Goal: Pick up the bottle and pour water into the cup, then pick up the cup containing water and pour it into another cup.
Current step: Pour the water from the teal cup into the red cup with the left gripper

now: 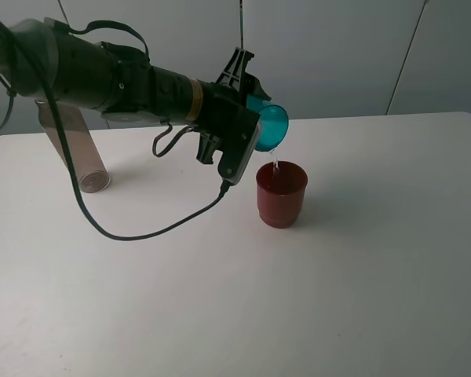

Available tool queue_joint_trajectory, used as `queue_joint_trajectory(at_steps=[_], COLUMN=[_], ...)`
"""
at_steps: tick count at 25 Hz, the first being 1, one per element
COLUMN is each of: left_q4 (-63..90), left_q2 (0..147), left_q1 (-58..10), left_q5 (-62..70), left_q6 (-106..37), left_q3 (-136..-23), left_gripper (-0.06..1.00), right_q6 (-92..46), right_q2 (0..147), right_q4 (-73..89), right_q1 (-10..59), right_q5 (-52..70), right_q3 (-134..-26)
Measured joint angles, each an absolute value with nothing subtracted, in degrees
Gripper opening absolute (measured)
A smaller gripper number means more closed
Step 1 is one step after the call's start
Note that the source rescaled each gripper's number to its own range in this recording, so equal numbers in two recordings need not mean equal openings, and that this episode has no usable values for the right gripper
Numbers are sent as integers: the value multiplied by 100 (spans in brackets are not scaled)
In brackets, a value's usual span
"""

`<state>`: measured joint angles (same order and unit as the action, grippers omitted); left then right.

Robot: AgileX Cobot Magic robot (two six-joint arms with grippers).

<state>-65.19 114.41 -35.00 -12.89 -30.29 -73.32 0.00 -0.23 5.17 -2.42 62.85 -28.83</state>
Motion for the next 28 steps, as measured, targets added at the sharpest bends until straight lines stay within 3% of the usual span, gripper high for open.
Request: queue_joint_trajectory(at_steps=[28], left_q4=[-6434], left_q2=[11441], left_q1=[-3500], left_q5=[-1488], left_q6=[-4269], left_q3=[-7381], left_gripper=[3], right_q6=[0], right_q2=[-23], right_q4=[517], right_q1=[-242], right_q5=[6285], right_q3=[-2883])
